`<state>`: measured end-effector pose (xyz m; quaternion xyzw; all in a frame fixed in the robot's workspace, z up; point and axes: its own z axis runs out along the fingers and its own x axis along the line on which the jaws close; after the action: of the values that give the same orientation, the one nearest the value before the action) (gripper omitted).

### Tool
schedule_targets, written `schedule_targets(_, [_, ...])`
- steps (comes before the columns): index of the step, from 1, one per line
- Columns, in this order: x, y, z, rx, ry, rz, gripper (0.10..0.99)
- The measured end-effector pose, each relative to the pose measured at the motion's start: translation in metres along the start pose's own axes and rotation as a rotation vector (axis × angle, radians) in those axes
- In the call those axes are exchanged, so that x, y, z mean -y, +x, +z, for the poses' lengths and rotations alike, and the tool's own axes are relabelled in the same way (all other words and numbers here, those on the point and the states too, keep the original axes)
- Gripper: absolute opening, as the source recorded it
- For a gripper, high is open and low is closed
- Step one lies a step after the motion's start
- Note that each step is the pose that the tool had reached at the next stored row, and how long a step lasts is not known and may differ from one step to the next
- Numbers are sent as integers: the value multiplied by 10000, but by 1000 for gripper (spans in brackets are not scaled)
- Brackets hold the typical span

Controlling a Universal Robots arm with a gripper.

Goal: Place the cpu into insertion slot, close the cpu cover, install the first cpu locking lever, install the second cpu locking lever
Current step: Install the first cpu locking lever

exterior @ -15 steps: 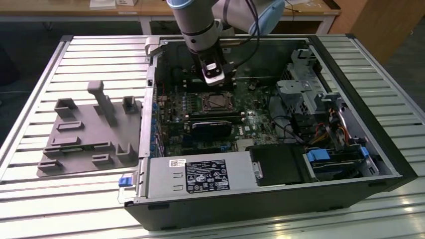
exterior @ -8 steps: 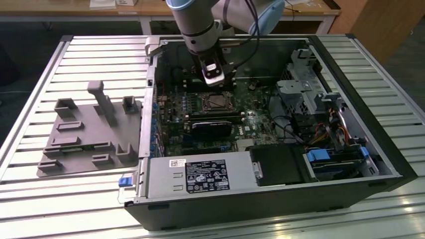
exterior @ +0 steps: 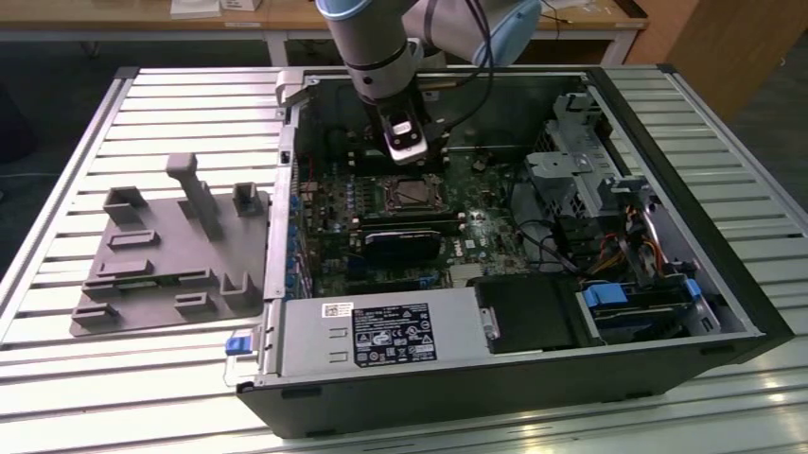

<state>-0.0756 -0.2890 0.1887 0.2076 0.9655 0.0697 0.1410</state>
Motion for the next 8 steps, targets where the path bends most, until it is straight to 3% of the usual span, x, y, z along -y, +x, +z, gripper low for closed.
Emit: schedule_targets(8, [-10, -27, 9, -1, 0, 0, 102])
